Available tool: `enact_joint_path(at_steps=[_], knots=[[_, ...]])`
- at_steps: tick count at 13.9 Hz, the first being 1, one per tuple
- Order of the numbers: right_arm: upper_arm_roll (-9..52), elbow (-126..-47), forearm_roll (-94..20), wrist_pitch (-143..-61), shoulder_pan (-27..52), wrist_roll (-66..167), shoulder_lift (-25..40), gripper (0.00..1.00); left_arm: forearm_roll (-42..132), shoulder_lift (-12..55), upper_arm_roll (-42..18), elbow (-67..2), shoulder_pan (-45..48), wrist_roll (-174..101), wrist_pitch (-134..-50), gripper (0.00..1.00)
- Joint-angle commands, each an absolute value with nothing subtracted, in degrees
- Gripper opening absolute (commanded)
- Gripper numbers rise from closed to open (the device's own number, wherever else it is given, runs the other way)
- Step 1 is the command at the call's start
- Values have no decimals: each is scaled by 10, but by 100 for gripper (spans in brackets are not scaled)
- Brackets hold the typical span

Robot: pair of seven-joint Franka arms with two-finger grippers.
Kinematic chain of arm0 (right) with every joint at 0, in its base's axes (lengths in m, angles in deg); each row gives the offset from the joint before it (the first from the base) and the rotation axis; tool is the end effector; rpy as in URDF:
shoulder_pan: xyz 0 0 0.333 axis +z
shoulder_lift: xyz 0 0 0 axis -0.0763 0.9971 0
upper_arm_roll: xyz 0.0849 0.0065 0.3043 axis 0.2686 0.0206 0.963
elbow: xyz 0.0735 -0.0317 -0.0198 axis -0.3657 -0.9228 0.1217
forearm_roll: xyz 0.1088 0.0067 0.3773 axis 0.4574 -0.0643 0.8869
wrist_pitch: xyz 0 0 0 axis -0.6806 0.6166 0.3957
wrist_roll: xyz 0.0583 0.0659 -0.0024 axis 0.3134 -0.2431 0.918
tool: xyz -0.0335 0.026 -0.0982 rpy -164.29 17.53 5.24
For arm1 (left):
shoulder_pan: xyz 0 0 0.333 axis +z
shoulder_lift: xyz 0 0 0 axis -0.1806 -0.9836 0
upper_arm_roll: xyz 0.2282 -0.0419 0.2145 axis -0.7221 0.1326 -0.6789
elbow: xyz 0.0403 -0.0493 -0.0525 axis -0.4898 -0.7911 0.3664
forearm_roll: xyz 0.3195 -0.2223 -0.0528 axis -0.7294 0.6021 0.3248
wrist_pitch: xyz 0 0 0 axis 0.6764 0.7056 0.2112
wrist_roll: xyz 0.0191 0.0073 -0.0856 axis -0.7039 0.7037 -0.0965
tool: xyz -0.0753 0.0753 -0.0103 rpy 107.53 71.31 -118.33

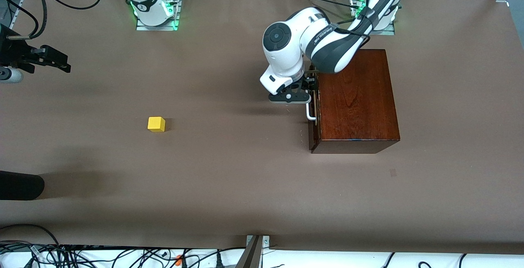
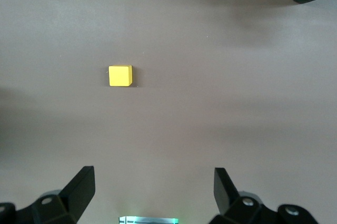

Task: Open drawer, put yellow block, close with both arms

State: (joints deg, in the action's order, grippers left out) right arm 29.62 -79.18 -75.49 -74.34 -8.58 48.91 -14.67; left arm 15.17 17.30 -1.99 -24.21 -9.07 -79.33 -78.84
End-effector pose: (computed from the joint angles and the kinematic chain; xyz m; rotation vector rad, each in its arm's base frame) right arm 0.5531 -0.0165 0.5968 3.1204 0.0572 -0.1420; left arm 0.4912 -0.4338 0.3385 -2.8988 0.1027 0.1265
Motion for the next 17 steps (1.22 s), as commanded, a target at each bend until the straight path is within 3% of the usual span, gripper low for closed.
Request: enact_joint_path(at_steps=[1, 17], knots=[[298, -786, -745, -736, -92, 499, -147, 100, 130, 152, -22, -228, -95, -789, -785, 100], [298, -786, -744, -734, -92, 499, -147, 100, 116, 99, -23, -217, -120, -823, -794, 100]])
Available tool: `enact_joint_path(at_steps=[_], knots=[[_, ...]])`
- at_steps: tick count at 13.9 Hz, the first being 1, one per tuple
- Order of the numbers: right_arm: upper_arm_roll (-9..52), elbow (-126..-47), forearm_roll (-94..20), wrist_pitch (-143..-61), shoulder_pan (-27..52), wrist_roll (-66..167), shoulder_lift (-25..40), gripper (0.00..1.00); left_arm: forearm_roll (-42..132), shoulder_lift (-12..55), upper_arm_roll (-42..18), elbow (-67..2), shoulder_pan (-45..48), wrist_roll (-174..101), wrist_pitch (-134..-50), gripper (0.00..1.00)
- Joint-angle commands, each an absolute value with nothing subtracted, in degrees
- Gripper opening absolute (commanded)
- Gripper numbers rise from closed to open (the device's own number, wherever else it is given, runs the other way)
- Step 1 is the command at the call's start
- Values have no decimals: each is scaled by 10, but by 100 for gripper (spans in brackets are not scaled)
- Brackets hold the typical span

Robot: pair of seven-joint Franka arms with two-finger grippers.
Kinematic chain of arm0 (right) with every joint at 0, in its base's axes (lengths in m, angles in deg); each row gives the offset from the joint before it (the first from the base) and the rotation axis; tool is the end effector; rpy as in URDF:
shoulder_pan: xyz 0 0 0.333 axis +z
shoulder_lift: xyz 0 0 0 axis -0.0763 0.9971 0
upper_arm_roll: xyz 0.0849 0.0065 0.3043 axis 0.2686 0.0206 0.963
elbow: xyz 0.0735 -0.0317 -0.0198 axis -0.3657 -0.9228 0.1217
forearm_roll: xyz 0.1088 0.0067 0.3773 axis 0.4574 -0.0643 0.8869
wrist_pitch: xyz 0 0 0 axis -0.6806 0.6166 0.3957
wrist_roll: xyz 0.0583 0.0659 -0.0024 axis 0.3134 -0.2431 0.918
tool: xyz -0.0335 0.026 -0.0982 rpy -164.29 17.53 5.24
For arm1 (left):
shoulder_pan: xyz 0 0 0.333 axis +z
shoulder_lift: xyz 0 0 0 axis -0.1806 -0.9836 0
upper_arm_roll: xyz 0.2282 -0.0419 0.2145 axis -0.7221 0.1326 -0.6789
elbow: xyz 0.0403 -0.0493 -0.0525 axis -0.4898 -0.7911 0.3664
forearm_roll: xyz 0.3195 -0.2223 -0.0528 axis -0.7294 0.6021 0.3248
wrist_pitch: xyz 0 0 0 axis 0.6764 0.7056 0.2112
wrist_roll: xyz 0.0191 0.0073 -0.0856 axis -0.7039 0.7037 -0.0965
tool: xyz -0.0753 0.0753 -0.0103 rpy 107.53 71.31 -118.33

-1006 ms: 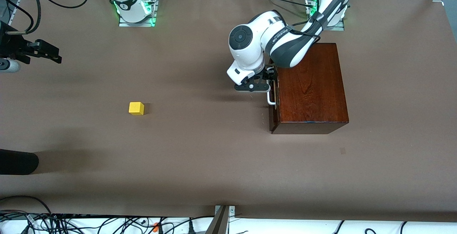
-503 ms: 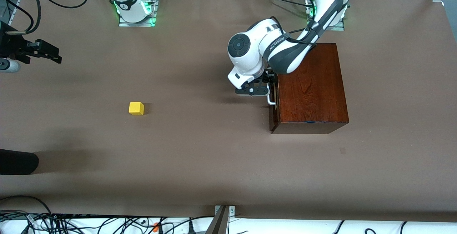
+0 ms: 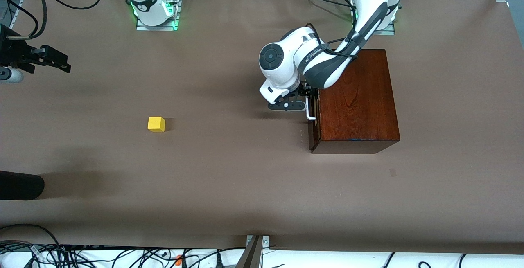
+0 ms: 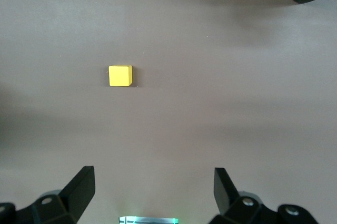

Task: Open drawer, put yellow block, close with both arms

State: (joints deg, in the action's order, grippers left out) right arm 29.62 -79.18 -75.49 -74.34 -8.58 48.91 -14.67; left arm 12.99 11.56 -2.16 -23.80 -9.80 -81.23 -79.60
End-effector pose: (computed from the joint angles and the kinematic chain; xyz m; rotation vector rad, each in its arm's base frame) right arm 0.5531 -0.0165 0.5968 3.1204 0.0572 -0.1420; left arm 0.4898 -0.4383 0.2810 -2.8535 0.1016 0.1941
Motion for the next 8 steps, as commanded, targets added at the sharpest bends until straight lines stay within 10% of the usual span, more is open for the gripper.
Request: enact_joint_path(at_steps=[1, 8], knots=[[298, -786, -745, -734, -92, 499, -147, 100, 117, 94, -26, -211, -129, -826, -795, 100], [298, -786, -744, -734, -92, 499, -147, 100, 118, 59, -27, -150, -171, -866, -794, 100]])
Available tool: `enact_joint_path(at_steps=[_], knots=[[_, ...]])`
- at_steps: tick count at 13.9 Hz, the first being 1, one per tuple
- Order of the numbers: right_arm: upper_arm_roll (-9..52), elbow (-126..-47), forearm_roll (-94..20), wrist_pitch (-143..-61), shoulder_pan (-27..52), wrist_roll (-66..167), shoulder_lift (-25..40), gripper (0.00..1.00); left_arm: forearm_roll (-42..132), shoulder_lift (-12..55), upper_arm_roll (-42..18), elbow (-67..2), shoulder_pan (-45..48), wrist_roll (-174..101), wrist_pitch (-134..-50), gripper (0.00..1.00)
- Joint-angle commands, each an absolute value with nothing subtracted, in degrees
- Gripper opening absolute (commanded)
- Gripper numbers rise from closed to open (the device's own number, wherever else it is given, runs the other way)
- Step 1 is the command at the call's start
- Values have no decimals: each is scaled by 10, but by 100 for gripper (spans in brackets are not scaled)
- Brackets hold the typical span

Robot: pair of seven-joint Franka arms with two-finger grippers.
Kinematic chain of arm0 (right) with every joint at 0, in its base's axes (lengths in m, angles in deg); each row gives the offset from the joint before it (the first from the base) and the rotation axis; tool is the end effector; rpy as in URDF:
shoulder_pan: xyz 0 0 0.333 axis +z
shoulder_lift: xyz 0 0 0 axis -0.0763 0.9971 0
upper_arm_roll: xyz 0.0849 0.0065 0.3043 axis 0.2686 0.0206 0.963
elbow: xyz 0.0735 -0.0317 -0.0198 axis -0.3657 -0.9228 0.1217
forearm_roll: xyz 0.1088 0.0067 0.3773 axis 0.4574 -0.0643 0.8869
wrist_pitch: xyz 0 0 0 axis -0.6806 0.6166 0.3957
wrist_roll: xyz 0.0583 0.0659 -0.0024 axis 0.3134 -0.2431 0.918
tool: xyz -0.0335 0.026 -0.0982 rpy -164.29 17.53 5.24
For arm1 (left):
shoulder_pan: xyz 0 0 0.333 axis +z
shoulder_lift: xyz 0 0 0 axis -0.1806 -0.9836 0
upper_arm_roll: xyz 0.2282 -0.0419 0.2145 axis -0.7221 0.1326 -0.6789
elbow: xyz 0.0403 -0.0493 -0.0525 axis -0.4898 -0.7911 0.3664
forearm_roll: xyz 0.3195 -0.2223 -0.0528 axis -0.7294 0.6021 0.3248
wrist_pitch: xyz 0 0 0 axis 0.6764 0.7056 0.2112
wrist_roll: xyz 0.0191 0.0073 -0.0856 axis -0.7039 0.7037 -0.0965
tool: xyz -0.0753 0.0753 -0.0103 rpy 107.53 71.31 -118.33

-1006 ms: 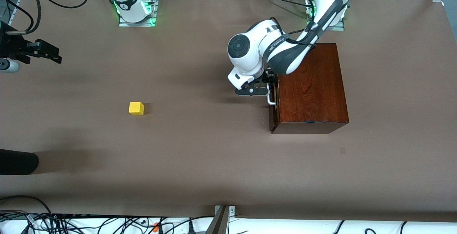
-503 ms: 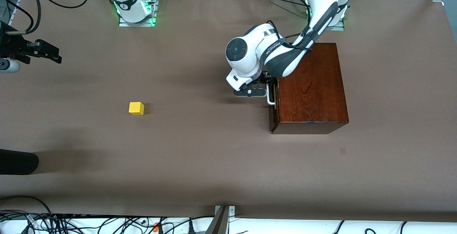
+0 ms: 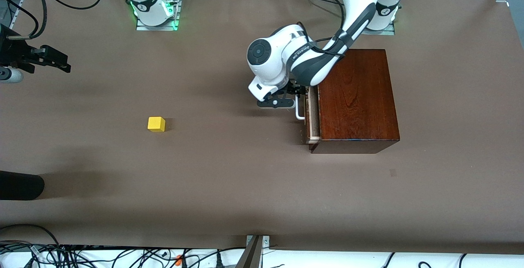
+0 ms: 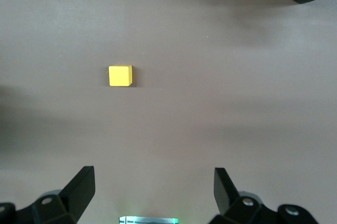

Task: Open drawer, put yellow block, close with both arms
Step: 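Pull the drawer handle outward with the left gripper to open it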

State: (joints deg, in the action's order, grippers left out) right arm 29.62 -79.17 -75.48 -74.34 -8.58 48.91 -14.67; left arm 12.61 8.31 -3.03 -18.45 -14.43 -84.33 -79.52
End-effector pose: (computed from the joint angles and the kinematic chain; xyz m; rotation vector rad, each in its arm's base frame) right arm 0.5531 -0.0164 0.5969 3.1206 0.0572 -0.1417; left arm 0.4811 -0.4790 0.2812 -2.8787 0.0896 0.1477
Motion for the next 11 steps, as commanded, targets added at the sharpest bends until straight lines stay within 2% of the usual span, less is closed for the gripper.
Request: enact_joint_path(at_steps=[1, 11], knots=[[298, -786, -745, -734, -92, 499, -147, 100, 118, 56, -27, -145, -179, -878, -794, 100], [298, -786, -744, -734, -92, 499, -147, 100, 120, -8, -56, -30, -259, -911, -794, 100]])
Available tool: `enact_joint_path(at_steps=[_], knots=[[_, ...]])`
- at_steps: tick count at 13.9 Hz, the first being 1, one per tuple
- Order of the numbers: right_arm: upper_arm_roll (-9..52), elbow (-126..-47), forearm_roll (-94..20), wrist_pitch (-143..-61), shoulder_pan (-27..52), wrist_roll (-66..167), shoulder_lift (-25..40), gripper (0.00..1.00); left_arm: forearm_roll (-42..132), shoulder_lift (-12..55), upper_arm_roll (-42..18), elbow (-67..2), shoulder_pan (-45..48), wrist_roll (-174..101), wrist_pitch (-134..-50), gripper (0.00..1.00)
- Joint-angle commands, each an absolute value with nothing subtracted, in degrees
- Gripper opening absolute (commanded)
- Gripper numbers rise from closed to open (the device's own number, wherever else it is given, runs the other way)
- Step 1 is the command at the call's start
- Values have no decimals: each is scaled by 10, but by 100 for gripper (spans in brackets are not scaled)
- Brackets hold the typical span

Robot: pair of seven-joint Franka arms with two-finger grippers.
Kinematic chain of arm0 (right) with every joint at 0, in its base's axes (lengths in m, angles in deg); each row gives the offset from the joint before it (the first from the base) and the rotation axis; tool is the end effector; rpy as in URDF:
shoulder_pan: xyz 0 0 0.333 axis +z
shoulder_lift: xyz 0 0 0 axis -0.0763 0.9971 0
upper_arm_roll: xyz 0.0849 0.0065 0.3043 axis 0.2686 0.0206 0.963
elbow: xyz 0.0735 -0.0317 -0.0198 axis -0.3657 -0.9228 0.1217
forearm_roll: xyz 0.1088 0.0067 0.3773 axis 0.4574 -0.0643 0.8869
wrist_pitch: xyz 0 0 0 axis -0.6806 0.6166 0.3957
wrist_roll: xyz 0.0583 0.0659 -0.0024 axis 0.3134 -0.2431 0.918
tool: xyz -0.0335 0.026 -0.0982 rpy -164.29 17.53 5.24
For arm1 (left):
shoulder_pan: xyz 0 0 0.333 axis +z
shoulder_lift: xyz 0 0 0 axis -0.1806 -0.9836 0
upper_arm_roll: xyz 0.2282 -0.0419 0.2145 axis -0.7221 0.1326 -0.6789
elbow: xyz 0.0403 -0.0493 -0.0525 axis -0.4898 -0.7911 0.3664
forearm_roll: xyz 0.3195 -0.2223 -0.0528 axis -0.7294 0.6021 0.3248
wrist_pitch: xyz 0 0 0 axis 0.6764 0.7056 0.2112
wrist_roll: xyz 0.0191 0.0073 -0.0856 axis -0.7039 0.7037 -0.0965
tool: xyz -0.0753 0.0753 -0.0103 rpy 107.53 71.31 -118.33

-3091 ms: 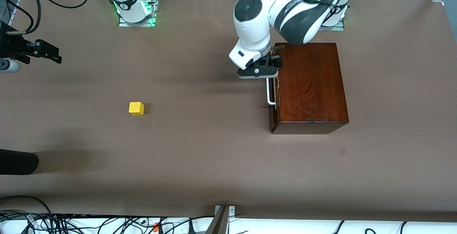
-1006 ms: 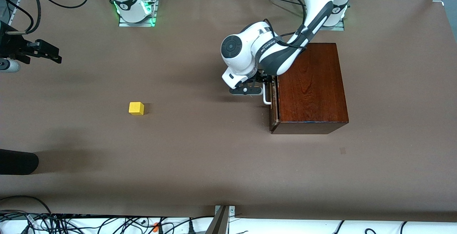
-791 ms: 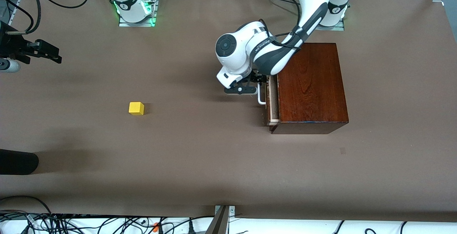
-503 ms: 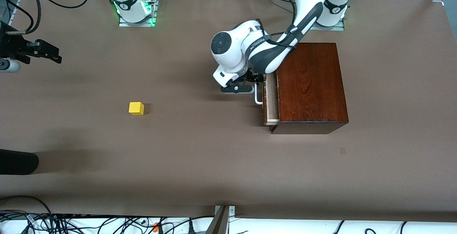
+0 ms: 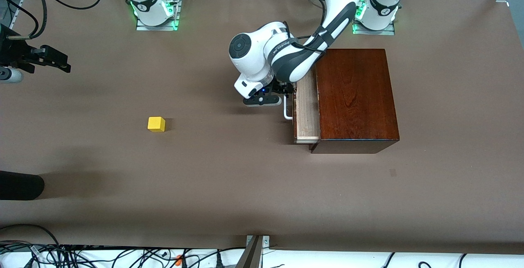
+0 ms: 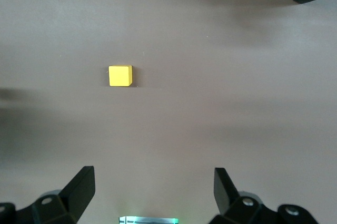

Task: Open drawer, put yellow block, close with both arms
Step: 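Pull the drawer handle outward with the left gripper to open it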

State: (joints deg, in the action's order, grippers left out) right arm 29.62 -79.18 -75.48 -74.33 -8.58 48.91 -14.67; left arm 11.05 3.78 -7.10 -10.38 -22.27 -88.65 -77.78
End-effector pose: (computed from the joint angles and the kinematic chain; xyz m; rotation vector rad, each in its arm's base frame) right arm 0.5531 -0.0164 0.5968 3.1206 0.0572 -0.1422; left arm 0.4722 -0.5242 0.2761 -2.8598 0.0496 0.0525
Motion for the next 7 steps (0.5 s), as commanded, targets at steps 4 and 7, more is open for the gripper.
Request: enact_joint_path(at_steps=[4, 7], knots=[[298, -786, -745, -735, -92, 499, -147, 100, 120, -23, -56, 2, -268, -913, -795, 100], [298, -786, -745, -735, -92, 499, -147, 100, 121, -24, -56, 1, -274, -926, -822, 100]])
